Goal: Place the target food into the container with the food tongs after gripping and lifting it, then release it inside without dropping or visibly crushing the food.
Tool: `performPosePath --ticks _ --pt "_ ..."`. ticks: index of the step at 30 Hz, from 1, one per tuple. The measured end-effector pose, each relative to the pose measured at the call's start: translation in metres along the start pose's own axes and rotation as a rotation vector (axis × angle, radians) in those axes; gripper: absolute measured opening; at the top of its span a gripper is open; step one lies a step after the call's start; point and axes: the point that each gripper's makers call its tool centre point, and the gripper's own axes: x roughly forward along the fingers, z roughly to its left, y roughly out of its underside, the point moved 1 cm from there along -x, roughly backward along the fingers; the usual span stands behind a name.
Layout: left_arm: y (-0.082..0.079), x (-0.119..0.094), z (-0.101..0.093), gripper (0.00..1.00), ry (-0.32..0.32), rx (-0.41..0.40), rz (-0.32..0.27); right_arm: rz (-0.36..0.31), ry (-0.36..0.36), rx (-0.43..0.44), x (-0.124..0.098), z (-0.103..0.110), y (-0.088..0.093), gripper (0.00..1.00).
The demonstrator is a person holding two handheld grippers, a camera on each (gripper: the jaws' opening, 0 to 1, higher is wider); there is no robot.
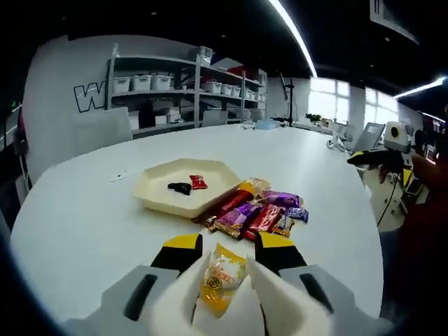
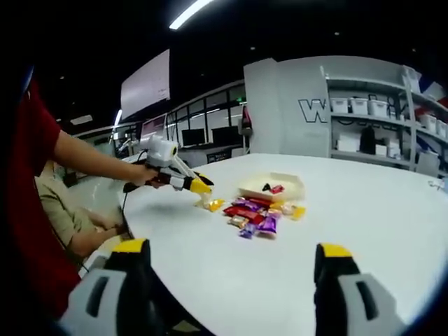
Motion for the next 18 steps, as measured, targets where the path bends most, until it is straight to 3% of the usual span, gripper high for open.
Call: performPosePath --ticks 14,18 --pt "0.013 0.007 -0.01 0.29 0.091 0.043 0.076 0.01 -0.002 0.008 0.002 -0.002 0.005 0.96" --pt "0.013 0.011 -0.01 0.28 0.106 0.015 0.095 0.015 -0.003 0.01 0.003 -0.002 0.007 0.96"
